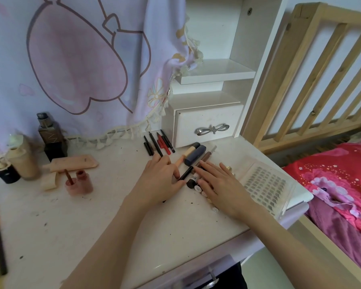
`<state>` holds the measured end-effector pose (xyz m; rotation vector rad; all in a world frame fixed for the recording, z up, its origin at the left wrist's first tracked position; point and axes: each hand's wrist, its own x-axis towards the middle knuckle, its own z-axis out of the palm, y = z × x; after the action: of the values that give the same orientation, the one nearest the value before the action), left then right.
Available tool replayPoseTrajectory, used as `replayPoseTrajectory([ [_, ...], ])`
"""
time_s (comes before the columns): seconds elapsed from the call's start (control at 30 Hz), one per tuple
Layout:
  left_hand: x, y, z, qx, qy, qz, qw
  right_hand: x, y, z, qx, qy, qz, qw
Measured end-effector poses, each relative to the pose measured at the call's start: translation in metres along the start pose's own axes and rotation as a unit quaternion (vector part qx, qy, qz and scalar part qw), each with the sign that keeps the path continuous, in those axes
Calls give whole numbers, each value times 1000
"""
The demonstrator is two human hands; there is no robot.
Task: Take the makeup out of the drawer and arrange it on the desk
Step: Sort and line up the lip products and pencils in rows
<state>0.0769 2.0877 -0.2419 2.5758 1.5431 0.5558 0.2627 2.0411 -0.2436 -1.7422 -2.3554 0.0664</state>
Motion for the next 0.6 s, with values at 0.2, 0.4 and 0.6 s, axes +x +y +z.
replayPoseTrajectory([
  [0.2,-1,4,-1,-14,45,-21,999,-1,0,0,5,18,-6,1000],
  [0.4,2,5,-18,-302,101,-91,944,-2,-2,-1,35,42,7,998],
  [0.6,2,7,-27,-497,115,-142,849,-1,-5,-11,109,29,24,993],
])
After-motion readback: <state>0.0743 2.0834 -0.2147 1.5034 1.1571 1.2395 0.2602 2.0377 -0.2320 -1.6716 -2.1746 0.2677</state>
